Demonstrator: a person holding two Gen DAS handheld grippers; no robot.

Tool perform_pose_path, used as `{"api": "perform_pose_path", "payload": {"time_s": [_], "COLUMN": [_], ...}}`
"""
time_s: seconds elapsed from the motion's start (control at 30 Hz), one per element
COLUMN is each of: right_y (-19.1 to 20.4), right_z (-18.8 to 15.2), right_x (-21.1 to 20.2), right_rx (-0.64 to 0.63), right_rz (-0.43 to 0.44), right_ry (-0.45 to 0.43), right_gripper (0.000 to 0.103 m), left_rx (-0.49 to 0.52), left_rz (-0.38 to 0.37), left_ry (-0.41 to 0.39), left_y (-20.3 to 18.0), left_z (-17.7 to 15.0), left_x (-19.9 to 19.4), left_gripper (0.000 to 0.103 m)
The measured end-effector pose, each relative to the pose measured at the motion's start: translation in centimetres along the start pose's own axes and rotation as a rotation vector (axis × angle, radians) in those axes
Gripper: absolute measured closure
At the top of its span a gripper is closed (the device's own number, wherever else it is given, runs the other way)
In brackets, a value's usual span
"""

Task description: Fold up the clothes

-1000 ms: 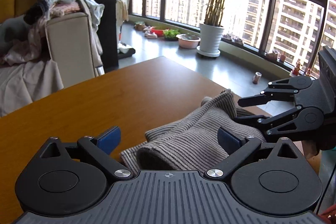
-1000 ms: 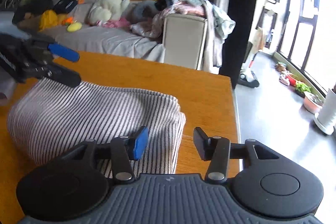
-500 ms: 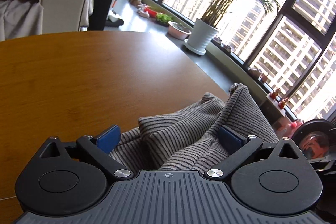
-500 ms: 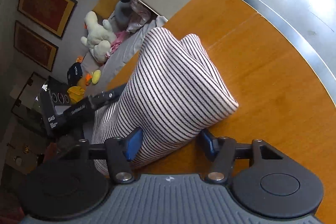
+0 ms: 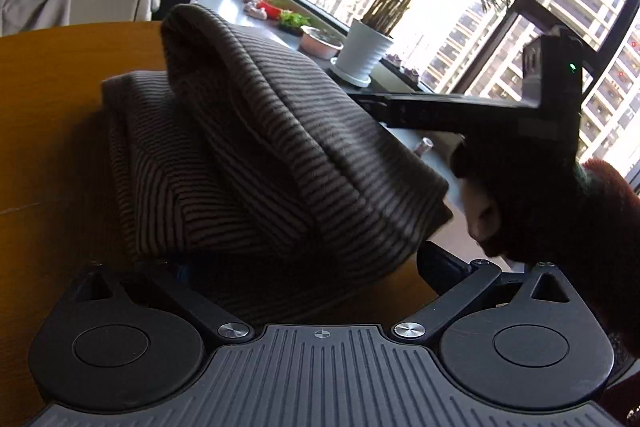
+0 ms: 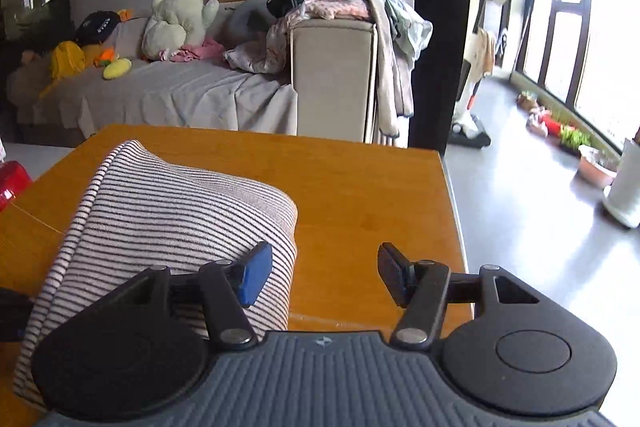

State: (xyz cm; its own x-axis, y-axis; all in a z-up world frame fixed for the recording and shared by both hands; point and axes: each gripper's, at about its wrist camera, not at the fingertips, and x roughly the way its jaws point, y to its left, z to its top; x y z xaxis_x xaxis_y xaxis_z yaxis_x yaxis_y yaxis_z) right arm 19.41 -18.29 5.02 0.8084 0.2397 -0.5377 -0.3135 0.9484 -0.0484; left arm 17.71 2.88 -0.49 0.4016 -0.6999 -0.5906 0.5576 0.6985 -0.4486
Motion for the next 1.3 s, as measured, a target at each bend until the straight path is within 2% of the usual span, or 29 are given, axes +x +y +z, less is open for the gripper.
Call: {"api": "perform_pose_path", "payload": {"time_s": [0.07,0.17,0.23,0.37,0.47,0.5,0.53,0.57,0.63,0.73,0.87,0.97,1.0,1.03,1.1,1.17,1.23,1.3], "right_y": [0.6,2.0,3.3,6.6,10.1,11.0,11.8,11.9,11.7,11.2,11.2,10.6,10.1,9.3,7.4,5.8,6.0,7.5], "right_z": [0.1,-0.9,-2.0,-4.4,-6.0,-6.3,-6.6,-6.5,-6.4,-6.4,-7.5,-7.2,-6.7,-5.7,-3.7,-0.9,1.1,1.6], "right_x": [-2.1,-6.0,-7.8,-10.1,-8.5,-7.7,-6.8,-6.0,-5.1,-4.8,-5.0,-5.4,-5.6,-5.9,-6.5,-7.7,-8.4,-7.8], "right_rx": [-0.028,-0.095,-0.124,-0.189,-0.3,-0.307,-0.315,-0.292,-0.272,-0.305,-0.424,-0.445,-0.433,-0.383,-0.27,-0.143,-0.117,-0.147], "right_rz": [0.019,0.041,0.062,0.126,0.108,0.088,0.067,0.047,0.011,-0.016,-0.052,-0.07,-0.073,-0.053,-0.008,0.113,0.187,0.236], "right_ry": [-0.052,-0.141,-0.183,-0.242,-0.236,-0.23,-0.225,-0.212,-0.202,-0.191,-0.189,-0.177,-0.171,-0.169,-0.164,-0.199,-0.221,-0.192], "right_gripper": [0.033,0.026,0.025,0.019,0.018,0.018,0.018,0.018,0.02,0.027,0.037,0.055,0.068,0.074,0.078,0.08,0.08,0.08], "left_rx": [0.018,0.091,0.086,0.003,-0.11,-0.135,-0.144,-0.146,-0.144,-0.151,-0.149,-0.157,-0.16,-0.162,-0.168,-0.173,-0.178,-0.183], "left_rz": [-0.057,-0.021,0.054,0.356,0.443,0.448,0.454,0.462,0.469,0.452,0.427,0.394,0.381,0.369,0.344,0.319,0.294,0.269], "left_ry": [0.001,-0.045,-0.093,-0.257,-0.29,-0.276,-0.252,-0.224,-0.179,-0.153,-0.134,-0.133,-0.134,-0.135,-0.137,-0.139,-0.141,-0.143], "left_y": [-1.6,-3.1,-2.8,-0.4,1.8,2.4,2.8,3.0,3.4,3.7,4.1,4.1,4.2,4.2,4.3,4.4,4.4,4.5], "left_z": [-0.4,-0.5,-0.2,1.0,2.0,2.4,2.6,2.8,2.9,1.8,0.9,0.5,0.4,0.3,0.2,0.0,-0.2,-0.4], "left_x": [-0.2,-1.9,-3.6,-6.8,-7.2,-6.7,-6.0,-5.2,-3.9,-3.6,-3.3,-3.2,-3.2,-3.1,-3.0,-3.0,-2.9,-2.8], "left_gripper": [0.0,0.0,0.0,0.0,0.001,0.003,0.011,0.022,0.03,0.034,0.038,0.044,0.044,0.044,0.044,0.045,0.047,0.047]}}
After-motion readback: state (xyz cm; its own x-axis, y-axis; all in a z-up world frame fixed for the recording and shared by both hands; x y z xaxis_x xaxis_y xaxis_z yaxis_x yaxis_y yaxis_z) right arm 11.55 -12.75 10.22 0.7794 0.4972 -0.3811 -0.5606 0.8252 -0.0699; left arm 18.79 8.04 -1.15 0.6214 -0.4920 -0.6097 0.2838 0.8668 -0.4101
